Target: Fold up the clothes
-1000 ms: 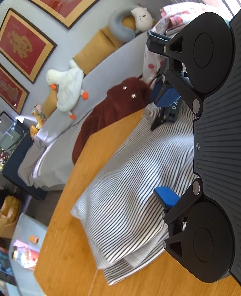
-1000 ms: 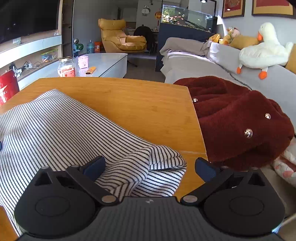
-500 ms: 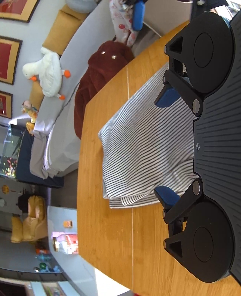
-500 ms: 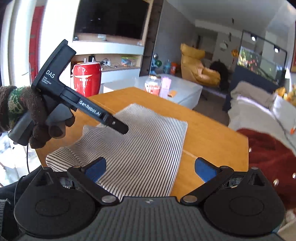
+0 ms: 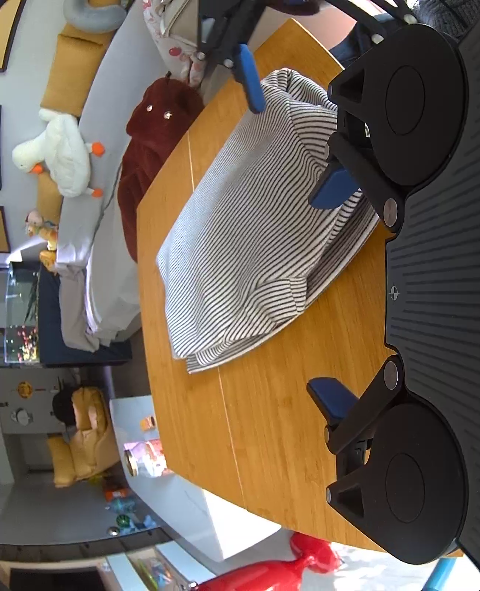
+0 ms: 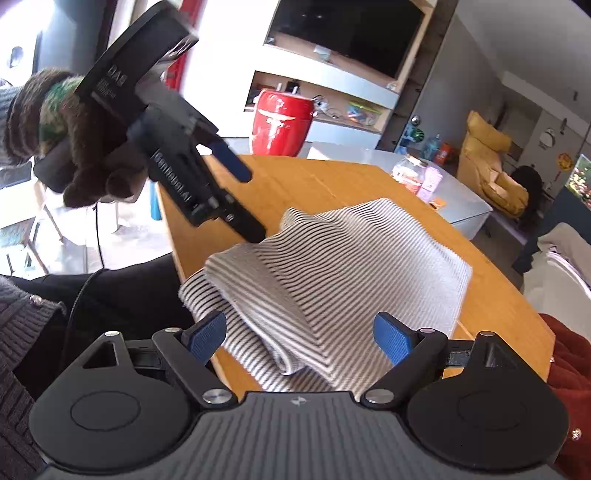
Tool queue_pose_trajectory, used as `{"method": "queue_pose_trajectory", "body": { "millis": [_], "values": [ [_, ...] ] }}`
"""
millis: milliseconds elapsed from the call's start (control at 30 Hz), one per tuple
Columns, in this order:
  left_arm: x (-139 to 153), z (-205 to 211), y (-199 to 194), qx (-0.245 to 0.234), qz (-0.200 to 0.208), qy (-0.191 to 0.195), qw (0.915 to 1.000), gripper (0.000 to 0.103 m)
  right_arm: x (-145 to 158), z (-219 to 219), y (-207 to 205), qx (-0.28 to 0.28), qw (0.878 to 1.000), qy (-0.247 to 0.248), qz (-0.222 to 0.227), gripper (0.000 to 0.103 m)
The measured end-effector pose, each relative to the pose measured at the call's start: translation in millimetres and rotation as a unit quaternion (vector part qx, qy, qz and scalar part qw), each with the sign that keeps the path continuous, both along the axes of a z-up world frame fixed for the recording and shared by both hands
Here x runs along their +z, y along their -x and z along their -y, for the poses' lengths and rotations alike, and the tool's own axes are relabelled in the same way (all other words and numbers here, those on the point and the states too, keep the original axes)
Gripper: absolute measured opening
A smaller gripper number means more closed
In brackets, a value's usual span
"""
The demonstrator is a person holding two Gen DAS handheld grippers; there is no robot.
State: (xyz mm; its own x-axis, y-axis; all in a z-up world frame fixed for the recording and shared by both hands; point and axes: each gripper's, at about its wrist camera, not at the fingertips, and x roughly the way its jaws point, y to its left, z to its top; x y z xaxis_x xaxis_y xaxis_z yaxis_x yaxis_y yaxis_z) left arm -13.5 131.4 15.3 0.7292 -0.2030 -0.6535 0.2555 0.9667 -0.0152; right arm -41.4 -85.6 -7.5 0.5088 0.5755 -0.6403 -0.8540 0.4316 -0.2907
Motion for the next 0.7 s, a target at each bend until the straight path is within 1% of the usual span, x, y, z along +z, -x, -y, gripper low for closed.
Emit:
{"method": "queue_pose_trajectory", "body": {
  "millis": [33,67,133,167,233,267,300,367,433,467,533,567,633,667,700],
  "values": [
    [0.2,-0.5,1.8,-0.003,-0.003,0.000,1.0000,0.101,-7.8,-5.8,2.5,0.007,1.000,0.006,-0.001,0.088],
    [0.8,-0.4,3.9,-0.007,-0.005,-0.001,1.0000,0.101,-15.2,-11.6,5.3,0.012,1.000,0.012,0.009,0.088],
    [2.4,1.3,9.2,-0.015,-0.003,-0.006,0.9999,0.101,-28.0,-22.4,10.7,0.017,0.999,0.026,0.043,0.088],
    [3.8,1.6,12.3,-0.022,-0.002,-0.006,0.9997,0.102,-27.3,-23.8,8.4,0.014,0.999,0.019,0.038,0.089],
    [6.6,2.1,18.2,-0.037,0.000,-0.003,0.9993,0.103,-22.9,-24.6,1.3,0.005,1.000,-0.001,0.014,0.085],
    [7.9,2.7,20.8,-0.045,0.001,0.000,0.9990,0.103,-17.8,-19.7,-7.8,-0.014,1.000,-0.024,-0.015,0.078],
    [8.8,3.8,22.7,-0.053,0.002,0.001,0.9986,0.103,-13.1,-12.9,-19.3,-0.032,0.997,-0.046,-0.048,0.076],
    [7.7,8.2,25.8,-0.071,0.001,0.000,0.9975,0.103,-4.3,1.2,-42.9,-0.067,0.987,-0.089,-0.114,0.076],
    [3.9,13.8,27.7,-0.093,-0.003,-0.009,0.9956,0.103,-3.4,11.8,-56.5,-0.089,0.976,-0.118,-0.162,0.075],
    [0.6,18.3,28.1,-0.105,-0.005,-0.019,0.9942,0.103,-3.4,17.0,-62.8,-0.099,0.969,-0.131,-0.185,0.075],
    [-7.5,27.9,28.3,-0.127,-0.010,-0.044,0.9908,0.103,-3.5,21.7,-68.2,-0.107,0.961,-0.147,-0.207,0.075],
    [-12.8,32.7,27.2,-0.132,-0.011,-0.060,0.9894,0.103,-3.5,22.8,-67.4,-0.108,0.960,-0.149,-0.210,0.075],
    [-22.5,38.7,19.0,-0.115,-0.013,-0.084,0.9897,0.103,-3.2,24.4,-64.2,-0.108,0.959,-0.151,-0.212,0.076],
    [-27.2,41.4,14.4,-0.103,-0.014,-0.096,0.9899,0.103,-3.0,22.7,-61.4,-0.104,0.964,-0.144,-0.198,0.076],
    [-29.7,42.1,10.0,-0.091,-0.014,-0.100,0.9907,0.103,-1.7,20.5,-53.5,-0.094,0.972,-0.130,-0.173,0.076]
  ]
}}
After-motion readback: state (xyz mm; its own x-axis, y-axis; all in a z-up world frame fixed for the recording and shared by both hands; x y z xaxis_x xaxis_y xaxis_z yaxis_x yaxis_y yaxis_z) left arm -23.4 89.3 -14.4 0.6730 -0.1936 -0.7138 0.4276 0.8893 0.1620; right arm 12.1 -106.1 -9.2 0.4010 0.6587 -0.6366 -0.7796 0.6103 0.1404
